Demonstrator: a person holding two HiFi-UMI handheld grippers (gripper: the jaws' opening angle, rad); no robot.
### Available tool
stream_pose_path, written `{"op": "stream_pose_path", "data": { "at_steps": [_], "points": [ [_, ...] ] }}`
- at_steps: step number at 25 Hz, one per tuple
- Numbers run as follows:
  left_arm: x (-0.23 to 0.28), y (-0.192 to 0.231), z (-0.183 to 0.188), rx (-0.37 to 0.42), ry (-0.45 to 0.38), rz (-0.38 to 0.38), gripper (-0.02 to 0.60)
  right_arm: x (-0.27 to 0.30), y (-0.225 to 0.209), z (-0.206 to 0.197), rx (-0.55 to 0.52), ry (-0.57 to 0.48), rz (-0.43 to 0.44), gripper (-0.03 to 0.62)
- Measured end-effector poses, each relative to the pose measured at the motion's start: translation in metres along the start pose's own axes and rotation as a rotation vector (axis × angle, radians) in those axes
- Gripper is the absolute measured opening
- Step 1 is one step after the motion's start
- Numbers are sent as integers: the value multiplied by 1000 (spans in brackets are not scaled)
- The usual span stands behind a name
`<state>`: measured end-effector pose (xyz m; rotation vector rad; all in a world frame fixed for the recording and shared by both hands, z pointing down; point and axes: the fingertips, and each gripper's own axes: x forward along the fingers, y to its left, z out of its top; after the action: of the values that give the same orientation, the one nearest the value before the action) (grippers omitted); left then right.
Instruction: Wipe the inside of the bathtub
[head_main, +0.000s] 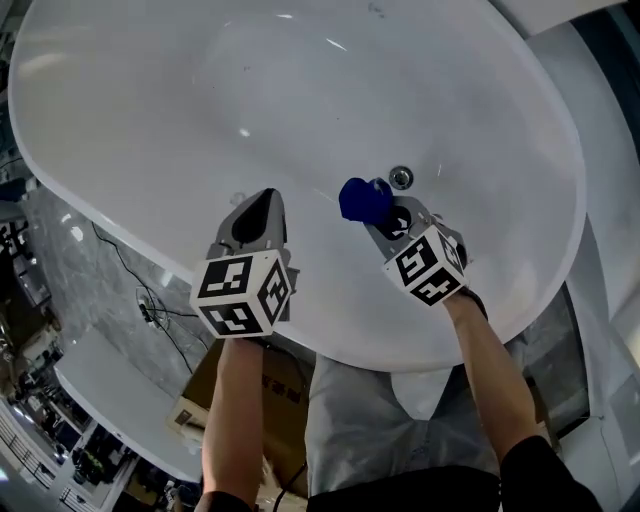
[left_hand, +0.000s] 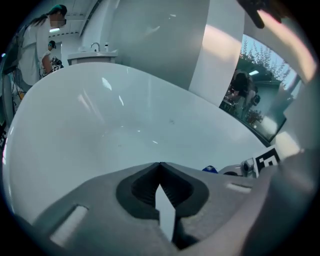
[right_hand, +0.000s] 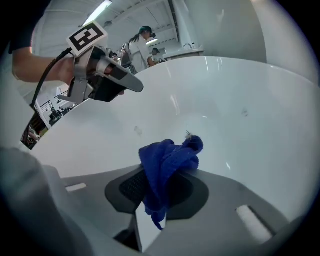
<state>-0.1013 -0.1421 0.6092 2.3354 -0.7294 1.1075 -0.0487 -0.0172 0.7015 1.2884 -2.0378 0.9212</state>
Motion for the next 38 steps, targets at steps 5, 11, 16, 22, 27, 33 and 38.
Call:
{"op": "stream_pose_path", "data": {
  "at_steps": [5,11,16,22,27,33,38],
  "points": [
    [32,4,-16,19,41,-9,5,33,-6,-29,50,46,14,91],
    [60,10,-35,41,91,-26,5,74,-6,-56,111,99,27,91],
    [77,7,-53,45,125,-51,5,97,-2,-86,127,159,54,91],
    [99,1,-65,27,159,-72,5,119,-9,-112,144,205,79,91],
    [108,7,-77,18,193,-68,5,140,2,-128,159,235,127,91],
    [116,8,-78,-34,205,-91,5,165,13,-150,159,290,183,89],
    [119,6,-82,-41,210,-96,5,170,28,-166,150,333,225,90]
  ]
}}
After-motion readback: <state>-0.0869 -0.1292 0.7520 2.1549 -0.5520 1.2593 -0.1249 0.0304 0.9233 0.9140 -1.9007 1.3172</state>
